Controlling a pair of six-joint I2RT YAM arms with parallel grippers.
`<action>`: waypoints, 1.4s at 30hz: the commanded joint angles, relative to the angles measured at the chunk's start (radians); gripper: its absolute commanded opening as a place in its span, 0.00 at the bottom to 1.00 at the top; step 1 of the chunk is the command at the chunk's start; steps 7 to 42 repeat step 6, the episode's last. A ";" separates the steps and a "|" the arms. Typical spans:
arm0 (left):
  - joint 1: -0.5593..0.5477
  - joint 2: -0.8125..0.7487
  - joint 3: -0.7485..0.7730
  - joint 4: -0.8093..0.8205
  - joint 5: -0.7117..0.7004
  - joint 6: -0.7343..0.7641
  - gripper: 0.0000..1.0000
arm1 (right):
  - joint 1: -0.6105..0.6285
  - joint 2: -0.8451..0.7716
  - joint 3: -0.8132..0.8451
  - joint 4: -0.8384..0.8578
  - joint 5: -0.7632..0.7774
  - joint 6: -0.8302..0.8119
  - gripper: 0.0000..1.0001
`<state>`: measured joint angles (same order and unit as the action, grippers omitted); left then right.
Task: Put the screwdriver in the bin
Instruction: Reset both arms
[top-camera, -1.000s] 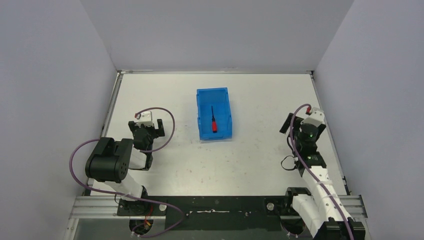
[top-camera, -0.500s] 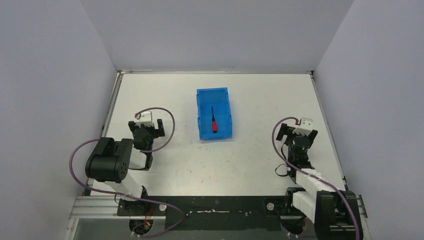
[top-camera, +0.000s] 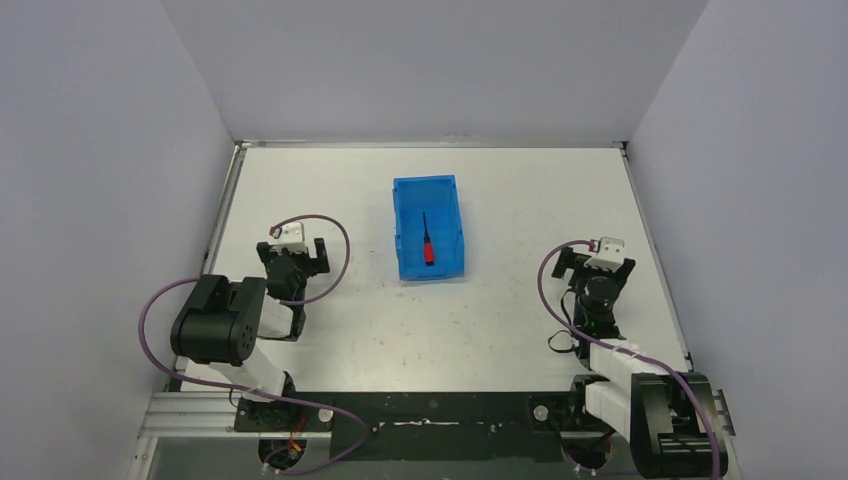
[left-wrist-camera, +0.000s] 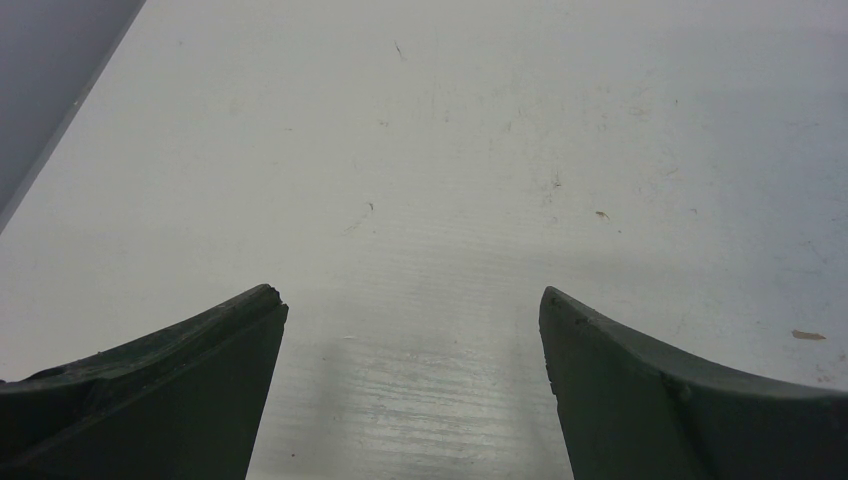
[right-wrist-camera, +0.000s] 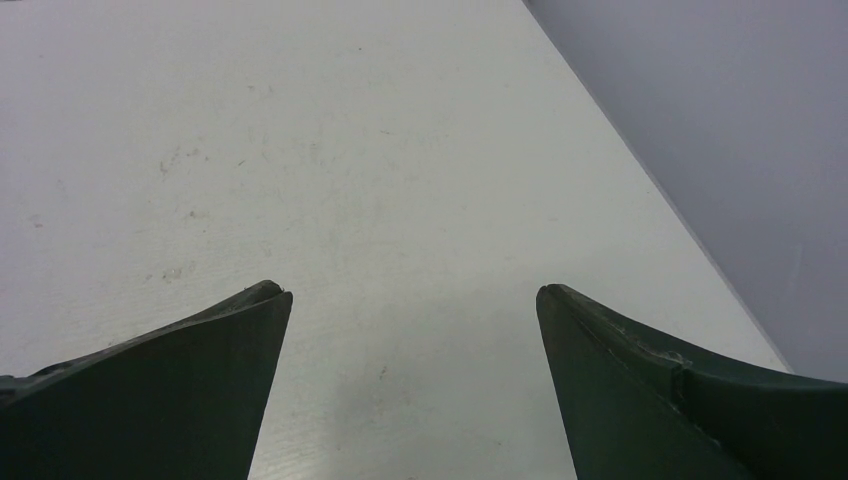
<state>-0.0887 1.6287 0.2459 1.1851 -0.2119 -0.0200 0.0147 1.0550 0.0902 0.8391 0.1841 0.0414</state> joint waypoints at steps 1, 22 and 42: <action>0.006 -0.018 0.008 0.025 0.005 -0.009 0.97 | 0.004 -0.018 0.021 0.067 0.037 0.013 1.00; 0.006 -0.018 0.007 0.025 0.006 -0.009 0.97 | 0.005 -0.025 0.016 0.073 0.039 0.015 1.00; 0.006 -0.018 0.007 0.025 0.006 -0.009 0.97 | 0.005 -0.025 0.016 0.073 0.039 0.015 1.00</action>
